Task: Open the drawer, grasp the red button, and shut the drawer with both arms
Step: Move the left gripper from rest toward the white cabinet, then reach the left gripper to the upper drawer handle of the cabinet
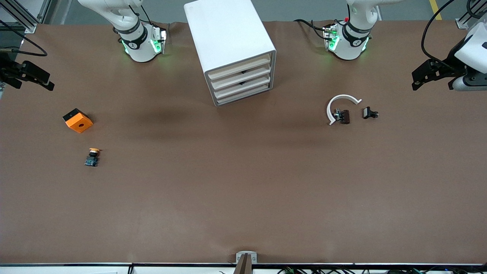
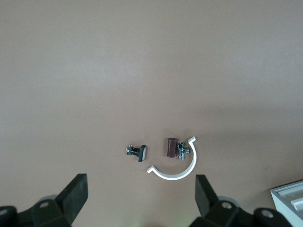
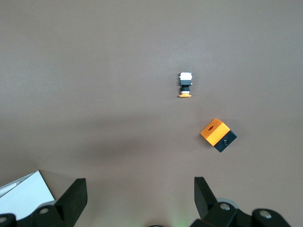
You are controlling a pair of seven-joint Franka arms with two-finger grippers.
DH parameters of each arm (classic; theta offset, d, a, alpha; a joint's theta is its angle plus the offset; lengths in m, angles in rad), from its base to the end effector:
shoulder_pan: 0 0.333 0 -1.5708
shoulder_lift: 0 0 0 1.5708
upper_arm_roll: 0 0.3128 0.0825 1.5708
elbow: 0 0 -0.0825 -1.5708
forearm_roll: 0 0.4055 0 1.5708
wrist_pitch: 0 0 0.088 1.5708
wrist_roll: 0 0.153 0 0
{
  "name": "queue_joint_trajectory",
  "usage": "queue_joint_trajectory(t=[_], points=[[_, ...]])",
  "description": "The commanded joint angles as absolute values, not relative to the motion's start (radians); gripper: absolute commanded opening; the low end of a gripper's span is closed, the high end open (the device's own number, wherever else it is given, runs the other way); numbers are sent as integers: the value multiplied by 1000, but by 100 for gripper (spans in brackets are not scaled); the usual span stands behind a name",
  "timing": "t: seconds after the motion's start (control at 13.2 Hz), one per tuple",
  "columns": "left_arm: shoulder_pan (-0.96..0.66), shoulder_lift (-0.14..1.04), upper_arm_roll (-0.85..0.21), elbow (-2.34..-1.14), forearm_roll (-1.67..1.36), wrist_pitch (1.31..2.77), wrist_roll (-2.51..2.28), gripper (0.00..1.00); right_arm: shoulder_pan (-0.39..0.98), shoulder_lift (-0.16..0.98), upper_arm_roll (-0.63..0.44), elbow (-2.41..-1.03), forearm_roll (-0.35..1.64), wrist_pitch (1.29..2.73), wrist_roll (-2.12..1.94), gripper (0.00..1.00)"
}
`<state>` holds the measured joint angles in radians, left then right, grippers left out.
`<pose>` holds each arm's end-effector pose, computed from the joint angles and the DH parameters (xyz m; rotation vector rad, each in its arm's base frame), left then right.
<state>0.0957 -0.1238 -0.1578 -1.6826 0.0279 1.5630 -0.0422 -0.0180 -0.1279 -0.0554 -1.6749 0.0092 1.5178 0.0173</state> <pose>0.5357 -0.0333 0.5876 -3.0943 0.0286 -0.0079 0.5275 -0.0389 0.5903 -3.1210 0.1402 0.0452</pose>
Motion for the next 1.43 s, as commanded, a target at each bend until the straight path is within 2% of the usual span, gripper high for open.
queue_joint_trajectory(t=[0.0, 0.23, 0.68, 0.98, 1.36], points=[[100, -121, -158, -1657, 12, 1543, -34, 100, -21, -153, -55, -1695, 18, 1520, 8, 100], [100, -101, -156, -1629, 14, 1543, -38, 100, -21, -152, -55, -1695, 18, 1520, 9, 100], [91, 35, -146, -1583, 0, 1551, -73, 100, -26, -120, -57, -1658, 14, 1516, 8, 100], [22, 171, -158, -1508, 8, 1575, -297, 100, -28, -14, -55, -1651, 17, 1500, 11, 100], [-116, 331, -156, -1502, 12, 1658, -768, 100, -12, 123, -55, -1602, 3, 1502, 0, 100]])
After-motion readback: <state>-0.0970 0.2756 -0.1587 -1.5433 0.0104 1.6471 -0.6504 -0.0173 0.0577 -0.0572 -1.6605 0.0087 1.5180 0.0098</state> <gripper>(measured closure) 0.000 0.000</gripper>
